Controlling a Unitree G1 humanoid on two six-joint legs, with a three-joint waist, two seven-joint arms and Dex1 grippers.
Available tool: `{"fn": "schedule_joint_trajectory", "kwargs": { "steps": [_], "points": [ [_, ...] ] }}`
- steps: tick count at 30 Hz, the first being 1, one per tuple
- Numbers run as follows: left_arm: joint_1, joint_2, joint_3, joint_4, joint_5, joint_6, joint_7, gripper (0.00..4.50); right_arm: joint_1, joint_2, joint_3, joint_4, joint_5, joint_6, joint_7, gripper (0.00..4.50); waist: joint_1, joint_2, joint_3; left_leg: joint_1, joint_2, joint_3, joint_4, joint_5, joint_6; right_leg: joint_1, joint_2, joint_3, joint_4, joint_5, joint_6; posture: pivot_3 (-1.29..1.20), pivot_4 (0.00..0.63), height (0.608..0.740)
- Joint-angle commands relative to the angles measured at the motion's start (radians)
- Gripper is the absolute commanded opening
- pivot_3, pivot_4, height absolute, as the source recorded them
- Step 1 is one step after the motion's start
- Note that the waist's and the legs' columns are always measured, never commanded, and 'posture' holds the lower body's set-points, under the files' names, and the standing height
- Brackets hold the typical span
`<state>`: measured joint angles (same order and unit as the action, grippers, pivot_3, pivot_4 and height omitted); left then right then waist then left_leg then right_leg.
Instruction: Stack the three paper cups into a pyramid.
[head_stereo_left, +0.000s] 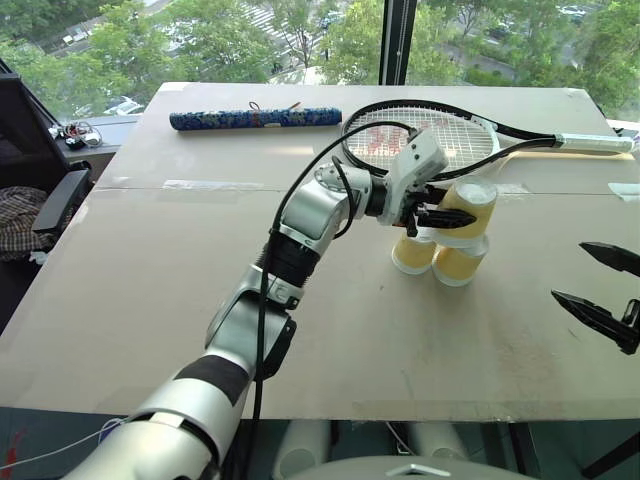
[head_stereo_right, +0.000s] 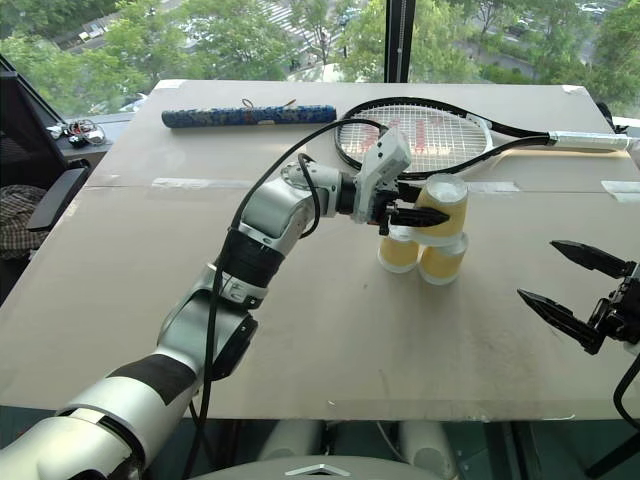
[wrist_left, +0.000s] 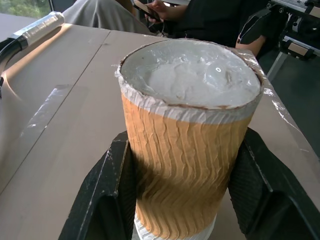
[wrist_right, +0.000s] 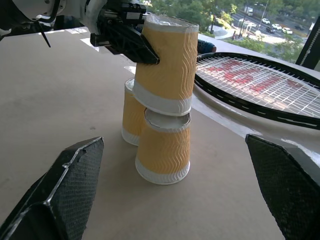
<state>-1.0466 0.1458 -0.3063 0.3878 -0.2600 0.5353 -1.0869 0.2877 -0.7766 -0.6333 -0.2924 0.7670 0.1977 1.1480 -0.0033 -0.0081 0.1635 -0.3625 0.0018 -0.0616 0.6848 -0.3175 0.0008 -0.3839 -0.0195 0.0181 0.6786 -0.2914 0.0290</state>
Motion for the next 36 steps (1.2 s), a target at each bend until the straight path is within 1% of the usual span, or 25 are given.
{"fn": "schedule_joint_trajectory", "kwargs": {
  "steps": [1,2,3,4,5,6,9,13,15,19,20,21,24,26,29,33,35,36],
  "points": [
    [0.010,0.020,-0.012,-0.080,0.010,0.006,-0.012,2.35,0.009,0.007,-0.014,-0.014,-0.005,-0.011,0.005,4.50,0.000,0.000,0.000,0.000,0.000,0.000,0.000,0.000,0.000,0.000,0.000,0.000,0.000,0.000,0.000,0.00,0.150,0.740],
    [0.013,0.025,-0.016,-0.085,0.017,0.004,-0.005,2.87,0.010,0.008,-0.014,-0.014,-0.006,-0.011,0.006,4.50,0.000,0.000,0.000,0.000,0.000,0.000,0.000,0.000,0.000,0.000,0.000,0.000,0.000,0.000,0.000,0.00,0.150,0.740],
    [0.016,0.027,-0.018,-0.090,0.020,0.001,-0.001,3.16,0.011,0.009,-0.013,-0.014,-0.007,-0.012,0.007,4.50,0.000,0.000,0.000,0.000,0.000,0.000,0.000,0.000,0.000,0.000,0.000,0.000,0.000,0.000,0.000,0.00,0.150,0.740],
    [0.018,0.029,-0.020,-0.094,0.022,-0.001,0.002,3.65,0.011,0.010,-0.013,-0.013,-0.009,-0.012,0.008,4.50,0.000,0.000,0.000,0.000,0.000,0.000,0.000,0.000,0.000,0.000,0.000,0.000,0.000,0.000,0.000,0.00,0.150,0.740],
    [0.020,0.026,-0.011,-0.101,0.016,0.003,0.010,4.25,0.010,0.011,-0.011,-0.012,-0.011,-0.013,0.009,4.50,0.000,0.000,0.000,0.000,0.000,0.000,0.000,0.000,0.000,0.000,0.000,0.000,0.000,0.000,0.000,0.00,0.150,0.740],
    [0.018,0.023,0.003,-0.109,0.014,0.006,0.024,4.44,0.007,0.011,-0.007,-0.010,-0.013,-0.012,0.009,4.50,0.000,0.000,0.000,0.000,0.000,0.000,0.000,0.000,0.000,0.000,0.000,0.000,0.000,0.000,0.000,0.00,0.150,0.740],
    [0.020,0.044,0.035,-0.161,-0.008,0.047,0.036,4.44,-0.006,0.009,0.007,-0.003,-0.020,-0.011,0.011,4.50,-0.001,0.000,0.000,0.000,0.000,0.000,0.000,0.000,0.000,0.000,0.000,0.000,0.000,0.000,0.000,0.00,0.150,0.740],
    [0.057,0.099,0.107,-0.293,-0.074,0.130,0.054,4.44,-0.043,0.002,0.036,0.022,-0.035,-0.014,0.008,4.50,-0.010,0.001,0.000,0.001,0.001,0.000,0.000,0.000,0.000,0.000,0.000,0.001,0.000,0.000,0.000,0.00,0.150,0.740],
    [0.091,0.133,0.146,-0.371,-0.107,0.168,0.071,4.44,-0.062,0.000,0.050,0.040,-0.056,-0.024,0.007,4.50,-0.011,0.001,0.000,0.001,0.001,0.000,0.000,0.000,0.000,0.000,-0.001,0.001,0.000,0.000,0.000,0.00,0.150,0.740],
    [0.215,0.211,0.237,-0.563,-0.201,0.249,0.097,4.44,-0.099,0.001,0.085,0.091,-0.111,-0.046,-0.002,4.50,-0.009,0.001,-0.001,0.001,0.001,0.000,0.000,0.000,-0.001,0.000,-0.005,0.000,0.001,0.000,0.000,0.00,0.150,0.740],
    [0.273,0.206,0.281,-0.615,-0.234,0.233,0.116,4.44,-0.105,0.004,0.095,0.111,-0.129,-0.057,-0.004,4.50,-0.009,0.001,-0.001,0.001,0.001,0.000,0.000,0.000,-0.001,0.000,-0.005,0.000,0.001,0.000,0.000,0.00,0.150,0.740],
    [0.319,0.224,0.298,-0.658,-0.250,0.225,0.115,4.44,-0.109,0.006,0.101,0.125,-0.141,-0.065,-0.002,4.50,-0.007,0.001,-0.001,0.001,0.001,-0.001,0.000,0.000,-0.001,0.000,-0.006,0.000,0.000,0.000,0.000,0.00,0.150,0.740],
    [0.504,0.321,0.363,-0.785,-0.285,0.286,0.144,4.44,-0.111,0.017,0.120,0.171,-0.190,-0.105,-0.010,4.50,-0.007,0.002,-0.001,0.001,0.002,0.000,0.000,0.000,-0.001,0.000,-0.007,-0.001,0.000,0.000,0.000,0.00,0.150,0.740],
    [0.639,0.349,0.445,-0.844,-0.324,0.311,0.189,4.44,-0.088,0.022,0.113,0.187,-0.204,-0.121,-0.011,4.50,-0.006,0.002,-0.001,0.001,0.002,0.000,0.000,0.000,-0.001,0.000,-0.007,-0.001,0.000,0.000,0.000,0.00,0.150,0.740],
    [0.869,0.400,0.528,-0.938,-0.319,0.245,0.193,4.44,-0.050,0.026,0.090,0.207,-0.215,-0.137,-0.014,4.50,-0.002,0.002,-0.001,0.001,0.002,-0.001,0.000,0.000,-0.001,0.000,-0.008,-0.001,0.000,0.000,0.000,0.00,0.150,0.740],
    [1.173,0.396,0.647,-1.032,-0.320,0.185,0.219,4.44,-0.003,0.026,0.070,0.250,-0.229,-0.163,-0.012,4.50,0.000,0.003,-0.001,0.002,0.001,0.000,-0.001,0.000,0.000,0.001,-0.010,-0.001,-0.001,0.000,0.000,0.00,0.150,0.740],
    [1.278,0.397,0.666,-1.048,-0.300,0.132,0.223,4.44,0.008,0.025,0.072,0.271,-0.236,-0.174,-0.007,4.50,0.006,0.002,-0.001,0.002,0.001,0.000,-0.001,-0.001,0.001,0.001,-0.010,-0.002,-0.001,0.000,0.000,0.00,0.150,0.740],
    [1.305,0.395,0.671,-1.054,-0.301,0.117,0.230,4.44,0.010,0.023,0.074,0.281,-0.239,-0.178,-0.005,4.50,0.010,0.003,-0.001,0.003,0.001,0.000,-0.001,-0.002,0.002,0.003,-0.011,-0.002,-0.001,0.000,-0.001,0.00,0.150,0.740]
  ]
}}
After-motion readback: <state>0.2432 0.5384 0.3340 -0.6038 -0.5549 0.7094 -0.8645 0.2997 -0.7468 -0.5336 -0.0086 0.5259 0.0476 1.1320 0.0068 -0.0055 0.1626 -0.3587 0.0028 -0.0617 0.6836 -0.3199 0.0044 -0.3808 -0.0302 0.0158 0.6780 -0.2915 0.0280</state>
